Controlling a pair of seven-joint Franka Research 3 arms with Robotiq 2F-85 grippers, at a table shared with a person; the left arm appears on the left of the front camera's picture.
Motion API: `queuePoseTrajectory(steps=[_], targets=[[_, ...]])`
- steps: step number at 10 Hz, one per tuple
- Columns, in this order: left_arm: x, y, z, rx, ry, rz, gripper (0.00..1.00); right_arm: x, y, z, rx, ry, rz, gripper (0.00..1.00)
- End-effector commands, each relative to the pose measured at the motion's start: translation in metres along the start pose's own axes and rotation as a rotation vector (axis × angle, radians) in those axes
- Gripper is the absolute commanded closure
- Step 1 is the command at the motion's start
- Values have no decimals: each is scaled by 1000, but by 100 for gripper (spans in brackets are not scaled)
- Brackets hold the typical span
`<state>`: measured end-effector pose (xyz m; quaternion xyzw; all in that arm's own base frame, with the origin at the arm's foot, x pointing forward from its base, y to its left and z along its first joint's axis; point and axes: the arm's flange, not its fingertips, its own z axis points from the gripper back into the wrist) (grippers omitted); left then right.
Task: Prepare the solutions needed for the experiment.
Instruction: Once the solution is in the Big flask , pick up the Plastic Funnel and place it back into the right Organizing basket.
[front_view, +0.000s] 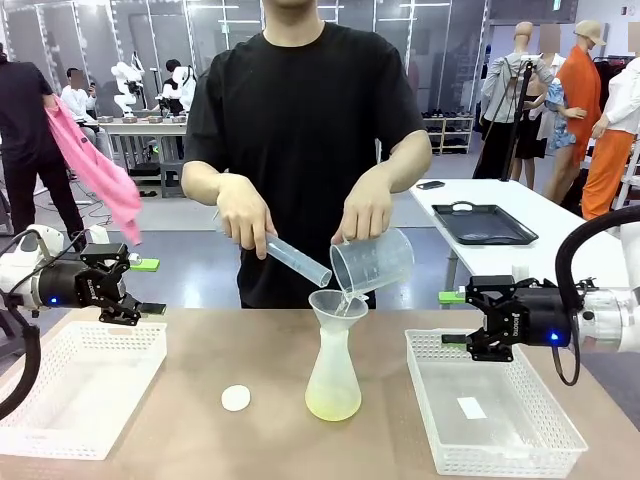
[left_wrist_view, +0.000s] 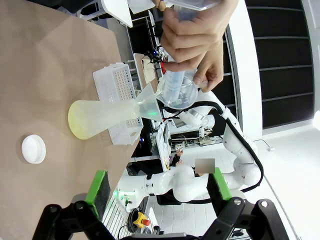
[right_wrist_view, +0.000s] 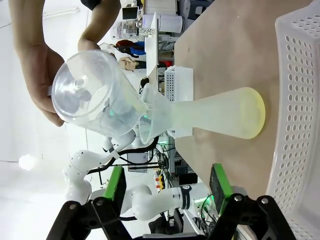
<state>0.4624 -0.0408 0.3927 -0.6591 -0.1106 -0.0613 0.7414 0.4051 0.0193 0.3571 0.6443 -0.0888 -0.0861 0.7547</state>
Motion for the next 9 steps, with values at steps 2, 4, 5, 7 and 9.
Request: queuePoseTrajectory(steps=[2,4,5,7,9], targets=[[0,0,0,-1,-1,-9,0,-2,1,0,8,-5,-2,15],[0,0,0,-1,-1,-9,0,-2,1,0,8,-5,-2,15],[0,0,0,-1,-1,-9,0,-2,1,0,8,-5,-2,15],[0,0,0,-1,-1,-9,0,-2,1,0,8,-5,-2,15],[0,0,0,-1,-1,-9,0,-2,1,0,8,-5,-2,15]])
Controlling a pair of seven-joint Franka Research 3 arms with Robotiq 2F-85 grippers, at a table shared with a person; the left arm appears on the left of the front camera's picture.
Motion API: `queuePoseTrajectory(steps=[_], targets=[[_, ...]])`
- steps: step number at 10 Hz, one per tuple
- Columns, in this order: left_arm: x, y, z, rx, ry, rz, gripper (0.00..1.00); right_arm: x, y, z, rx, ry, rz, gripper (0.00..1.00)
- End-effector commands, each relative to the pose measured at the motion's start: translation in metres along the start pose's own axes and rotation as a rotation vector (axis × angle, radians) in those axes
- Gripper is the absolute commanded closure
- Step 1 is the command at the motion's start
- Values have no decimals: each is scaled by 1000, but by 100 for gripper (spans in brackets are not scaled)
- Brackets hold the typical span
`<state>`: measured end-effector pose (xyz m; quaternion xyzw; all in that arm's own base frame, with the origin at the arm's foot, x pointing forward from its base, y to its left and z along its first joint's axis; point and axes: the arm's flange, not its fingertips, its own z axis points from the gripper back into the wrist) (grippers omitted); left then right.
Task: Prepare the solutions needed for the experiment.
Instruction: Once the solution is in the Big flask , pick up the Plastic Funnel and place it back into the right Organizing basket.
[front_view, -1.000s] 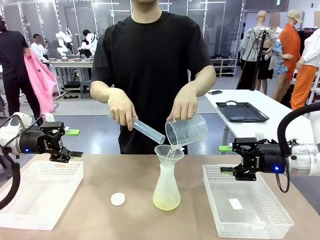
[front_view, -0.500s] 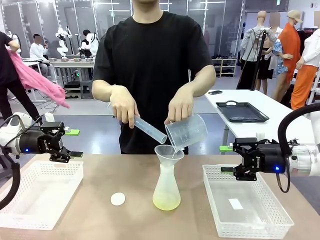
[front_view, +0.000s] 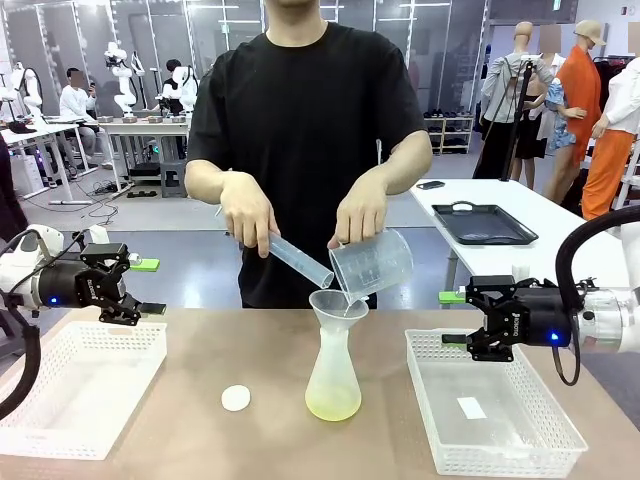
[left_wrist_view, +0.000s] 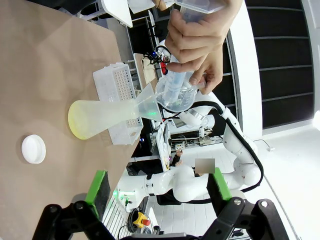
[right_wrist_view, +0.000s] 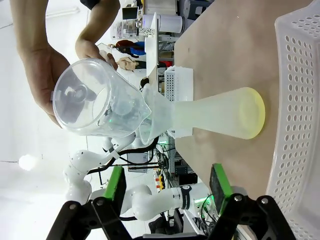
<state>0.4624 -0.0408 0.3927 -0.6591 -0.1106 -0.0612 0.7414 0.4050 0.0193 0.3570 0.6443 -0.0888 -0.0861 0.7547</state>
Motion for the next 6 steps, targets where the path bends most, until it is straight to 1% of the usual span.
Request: queuePoseTrajectory(steps=[1,6], targets=[[0,0,0,-1,-1,-9,0,-2,1,0,8,-5,-2,15],[0,0,0,-1,-1,-9,0,-2,1,0,8,-5,-2,15]])
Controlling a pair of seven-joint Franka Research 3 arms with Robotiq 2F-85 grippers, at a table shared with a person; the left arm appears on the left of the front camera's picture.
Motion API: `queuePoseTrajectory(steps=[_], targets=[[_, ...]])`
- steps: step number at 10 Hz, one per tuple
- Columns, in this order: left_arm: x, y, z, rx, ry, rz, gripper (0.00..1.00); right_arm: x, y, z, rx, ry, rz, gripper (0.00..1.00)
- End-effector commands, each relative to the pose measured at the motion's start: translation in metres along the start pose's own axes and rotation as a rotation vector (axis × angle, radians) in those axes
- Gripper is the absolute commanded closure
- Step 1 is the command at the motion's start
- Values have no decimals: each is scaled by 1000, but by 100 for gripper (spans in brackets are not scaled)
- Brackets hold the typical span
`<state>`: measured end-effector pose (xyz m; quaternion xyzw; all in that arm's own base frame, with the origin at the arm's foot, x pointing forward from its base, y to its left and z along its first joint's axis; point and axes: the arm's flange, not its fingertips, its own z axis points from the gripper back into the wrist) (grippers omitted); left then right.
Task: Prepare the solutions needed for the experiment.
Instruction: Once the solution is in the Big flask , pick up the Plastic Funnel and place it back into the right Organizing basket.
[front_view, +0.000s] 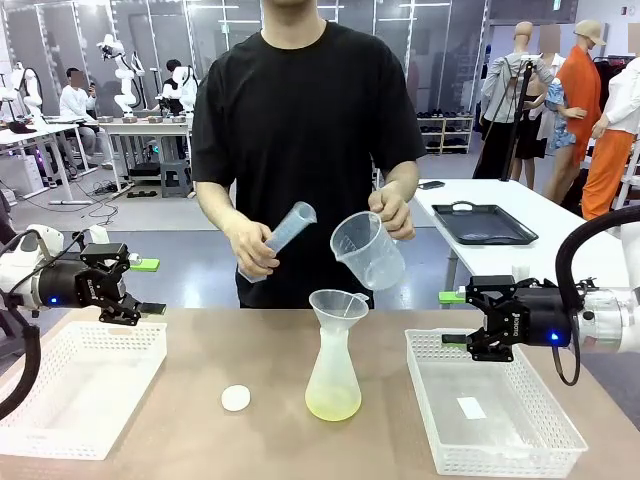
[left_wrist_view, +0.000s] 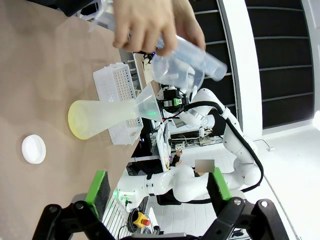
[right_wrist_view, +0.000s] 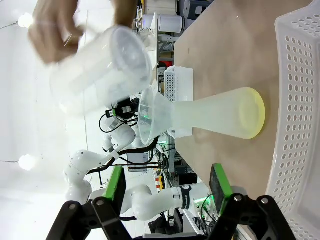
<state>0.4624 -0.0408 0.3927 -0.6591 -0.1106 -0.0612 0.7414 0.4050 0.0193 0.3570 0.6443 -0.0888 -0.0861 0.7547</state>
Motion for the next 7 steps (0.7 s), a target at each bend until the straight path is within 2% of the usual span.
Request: queuePoseTrajectory(steps=[1,3,7], targets=[[0,0,0,-1,-1,-9,0,-2,1,0,8,-5,-2,15],[0,0,0,-1,-1,-9,0,0,0,0,0,0,0,15],[0,0,0,-1,-1,-9,0,-5,52,-15,-223,88,231,15]])
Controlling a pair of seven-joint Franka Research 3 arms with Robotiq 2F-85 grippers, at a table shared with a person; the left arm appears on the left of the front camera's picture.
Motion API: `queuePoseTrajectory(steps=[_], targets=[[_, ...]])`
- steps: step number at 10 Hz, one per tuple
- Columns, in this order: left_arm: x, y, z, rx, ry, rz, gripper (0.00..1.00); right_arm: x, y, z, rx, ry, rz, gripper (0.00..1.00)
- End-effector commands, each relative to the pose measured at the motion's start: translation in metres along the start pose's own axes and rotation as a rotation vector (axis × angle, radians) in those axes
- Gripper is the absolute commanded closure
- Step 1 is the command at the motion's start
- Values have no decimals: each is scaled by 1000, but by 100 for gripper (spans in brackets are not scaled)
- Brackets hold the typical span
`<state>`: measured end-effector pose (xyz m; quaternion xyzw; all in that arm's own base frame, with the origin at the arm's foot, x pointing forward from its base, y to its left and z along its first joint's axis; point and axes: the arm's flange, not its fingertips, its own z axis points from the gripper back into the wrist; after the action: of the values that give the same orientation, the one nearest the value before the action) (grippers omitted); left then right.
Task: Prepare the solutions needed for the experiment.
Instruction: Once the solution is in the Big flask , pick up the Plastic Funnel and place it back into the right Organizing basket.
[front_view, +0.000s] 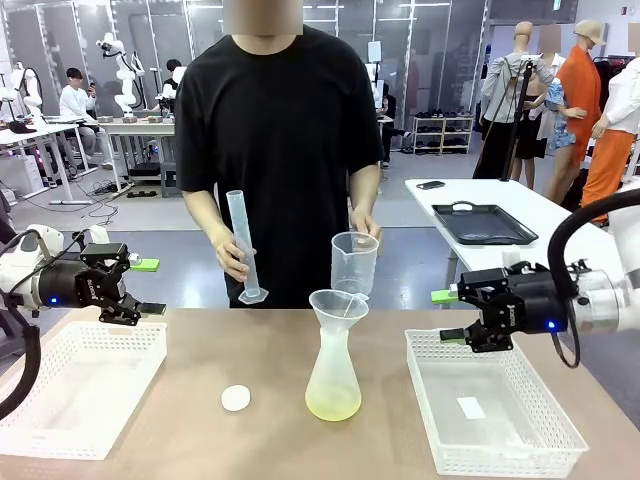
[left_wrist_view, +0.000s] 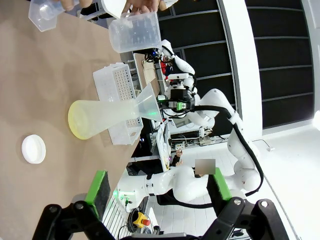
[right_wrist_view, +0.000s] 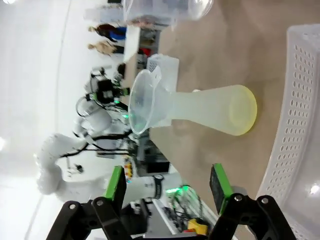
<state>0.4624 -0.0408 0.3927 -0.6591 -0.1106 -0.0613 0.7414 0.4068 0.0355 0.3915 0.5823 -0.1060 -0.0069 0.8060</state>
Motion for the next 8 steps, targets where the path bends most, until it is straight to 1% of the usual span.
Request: queuePoseTrajectory(steps=[1,2,4,5,6,7,8], targets=[[0,0,0,-1,-1,-9,0,2,31,-6,-142,44,122,15],[0,0,0,-1,-1,-9,0,8,53,-11,-218,65,201,15],[0,0,0,-1,-1,-9,0,18,93,-21,-321,119,313,15],[0,0,0,-1,-1,-9,0,22,115,-31,-366,136,344,15],[0,0,0,-1,-1,-9,0,26,131,-39,-414,123,359,15],[0,0,0,-1,-1,-9,0,28,141,-48,-482,129,350,15],[0,0,0,-1,-1,-9,0,28,150,-54,-506,134,356,15]])
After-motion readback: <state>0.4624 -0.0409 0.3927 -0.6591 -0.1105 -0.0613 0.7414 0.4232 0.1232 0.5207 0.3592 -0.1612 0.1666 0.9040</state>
